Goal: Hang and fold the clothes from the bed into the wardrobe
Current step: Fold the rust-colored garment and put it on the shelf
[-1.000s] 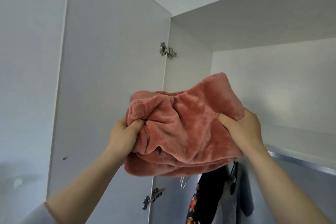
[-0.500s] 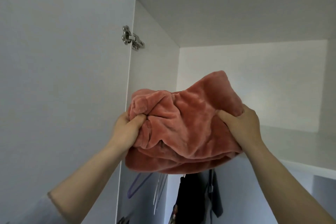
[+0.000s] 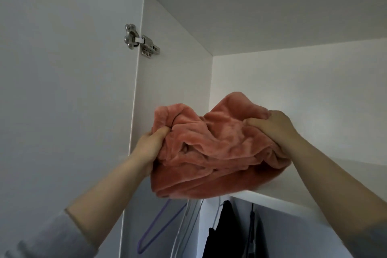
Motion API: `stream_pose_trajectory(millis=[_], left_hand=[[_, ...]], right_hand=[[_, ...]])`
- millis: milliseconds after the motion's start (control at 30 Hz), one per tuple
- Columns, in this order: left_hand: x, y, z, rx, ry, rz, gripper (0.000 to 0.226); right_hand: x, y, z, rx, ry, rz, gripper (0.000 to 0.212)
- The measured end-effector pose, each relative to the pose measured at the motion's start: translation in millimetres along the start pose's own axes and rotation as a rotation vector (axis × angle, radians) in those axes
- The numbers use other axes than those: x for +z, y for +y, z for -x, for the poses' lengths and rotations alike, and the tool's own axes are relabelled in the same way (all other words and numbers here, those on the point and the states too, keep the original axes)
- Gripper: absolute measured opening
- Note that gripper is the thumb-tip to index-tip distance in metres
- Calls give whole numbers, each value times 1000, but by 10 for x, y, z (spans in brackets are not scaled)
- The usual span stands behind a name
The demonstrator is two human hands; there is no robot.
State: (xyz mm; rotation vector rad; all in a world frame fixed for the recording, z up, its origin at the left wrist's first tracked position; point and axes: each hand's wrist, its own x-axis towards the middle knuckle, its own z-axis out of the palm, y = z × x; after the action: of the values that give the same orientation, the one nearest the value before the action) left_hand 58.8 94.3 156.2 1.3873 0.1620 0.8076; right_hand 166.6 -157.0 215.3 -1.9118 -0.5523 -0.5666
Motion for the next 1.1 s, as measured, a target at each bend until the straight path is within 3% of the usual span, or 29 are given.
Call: stream_pose_trajectory(millis=[100,200,267,333,400,467,533,600,700,767,933,1100], left_hand=[[22,-21,-75,-123,-56,-18,23],[-32,32,-171,-239,-212,-148,35],[-55,57,-225,-273,-259,-206,39],[-73,56,-256,-271,-294,-244,40],[-82,47,-269,-263,-314,-248,40],[-89,44,-275,-261,-318,-255,41],[-89,38,-270,-265,-315,-258,40],[-97,22,-268,-265,-318,-254,36],[-97,20,-265,-257,-328,-249,34],[-92,37,-242,-244,-326,-251,34],[-75,0,-157,-257,-377,-180,45],[-23,0,18,-224,-385,-280,37]], right_hand=[[-11,112,-130,144,-204,55,30],[-57,157,-156,211,-295,318,51],[-80,158,-82,33,-89,586,57],[-68,40,161,-250,41,496,49],[-14,-123,436,-438,-74,374,38],[111,-199,625,-563,-222,543,39],[191,-211,750,-571,-359,605,54],[198,-183,803,-502,-499,556,83],[221,-102,879,-430,-521,556,110],[311,-42,905,-458,-439,634,101],[387,139,692,-484,-336,676,42],[224,346,248,-331,-445,640,33]])
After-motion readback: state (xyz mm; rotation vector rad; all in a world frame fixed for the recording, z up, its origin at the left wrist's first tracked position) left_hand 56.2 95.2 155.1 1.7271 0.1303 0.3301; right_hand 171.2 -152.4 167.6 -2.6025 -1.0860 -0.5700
